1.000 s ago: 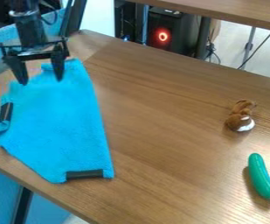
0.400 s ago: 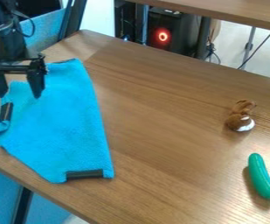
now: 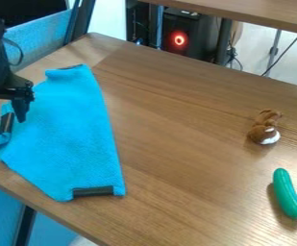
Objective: Unfold the cloth from top left to the bottom right
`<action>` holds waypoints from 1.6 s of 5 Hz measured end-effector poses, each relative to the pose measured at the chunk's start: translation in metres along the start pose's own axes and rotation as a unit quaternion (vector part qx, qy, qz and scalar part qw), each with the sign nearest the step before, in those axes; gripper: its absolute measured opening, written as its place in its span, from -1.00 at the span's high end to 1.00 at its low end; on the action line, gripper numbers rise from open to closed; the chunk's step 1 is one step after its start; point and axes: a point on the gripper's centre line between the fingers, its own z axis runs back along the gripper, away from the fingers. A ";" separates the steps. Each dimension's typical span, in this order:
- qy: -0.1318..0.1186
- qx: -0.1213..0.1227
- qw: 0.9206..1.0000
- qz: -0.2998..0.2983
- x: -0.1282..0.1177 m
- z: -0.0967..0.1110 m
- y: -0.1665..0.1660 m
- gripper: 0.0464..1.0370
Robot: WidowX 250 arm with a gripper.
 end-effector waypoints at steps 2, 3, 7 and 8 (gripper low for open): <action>-0.045 -0.003 0.998 0.053 0.008 -0.014 0.003 -0.93; -0.055 0.016 0.996 0.064 0.009 -0.020 0.007 -0.93; -0.072 0.055 0.995 0.029 0.010 -0.039 0.009 0.27; -0.068 0.043 0.997 0.020 0.009 -0.039 0.006 0.58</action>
